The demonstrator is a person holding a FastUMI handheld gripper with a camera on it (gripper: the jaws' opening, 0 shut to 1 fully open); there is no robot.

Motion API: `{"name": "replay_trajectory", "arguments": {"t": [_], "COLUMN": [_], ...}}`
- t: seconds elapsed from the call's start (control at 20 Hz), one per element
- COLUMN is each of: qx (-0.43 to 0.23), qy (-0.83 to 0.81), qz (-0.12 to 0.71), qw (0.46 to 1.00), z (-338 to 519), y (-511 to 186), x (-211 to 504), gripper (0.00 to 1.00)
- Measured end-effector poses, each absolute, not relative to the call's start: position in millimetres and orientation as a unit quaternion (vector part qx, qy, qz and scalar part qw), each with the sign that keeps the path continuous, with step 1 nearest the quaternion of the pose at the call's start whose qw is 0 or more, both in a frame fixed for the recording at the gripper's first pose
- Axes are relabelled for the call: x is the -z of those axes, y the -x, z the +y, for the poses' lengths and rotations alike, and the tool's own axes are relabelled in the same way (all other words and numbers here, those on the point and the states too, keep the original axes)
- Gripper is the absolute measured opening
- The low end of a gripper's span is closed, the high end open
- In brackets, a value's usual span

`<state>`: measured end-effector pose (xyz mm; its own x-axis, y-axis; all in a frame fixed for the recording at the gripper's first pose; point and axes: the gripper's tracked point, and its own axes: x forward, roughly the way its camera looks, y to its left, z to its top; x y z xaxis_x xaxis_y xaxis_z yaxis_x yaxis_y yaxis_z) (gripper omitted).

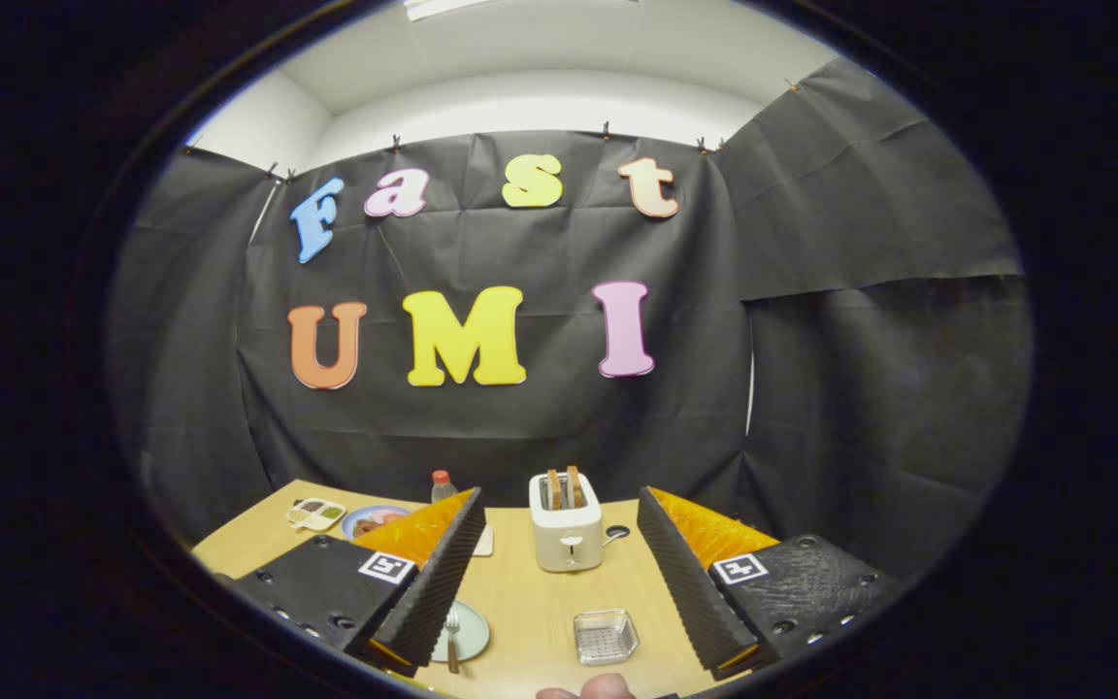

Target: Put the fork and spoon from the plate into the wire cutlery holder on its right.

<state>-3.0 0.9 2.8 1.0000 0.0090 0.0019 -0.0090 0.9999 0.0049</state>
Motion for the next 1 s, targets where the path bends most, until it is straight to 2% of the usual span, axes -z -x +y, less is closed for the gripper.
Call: {"name": "replay_trajectory", "arguments": {"t": [0.5,1.0], "qx": [-0.022,-0.085], "qy": [0.009,0.021], "qz": [0.009,0.075], "qw": [1.000,0.993], "z": [19,91], "y": [-2,-24], "x": [0,59], "gripper": [0.95,0.95]}}
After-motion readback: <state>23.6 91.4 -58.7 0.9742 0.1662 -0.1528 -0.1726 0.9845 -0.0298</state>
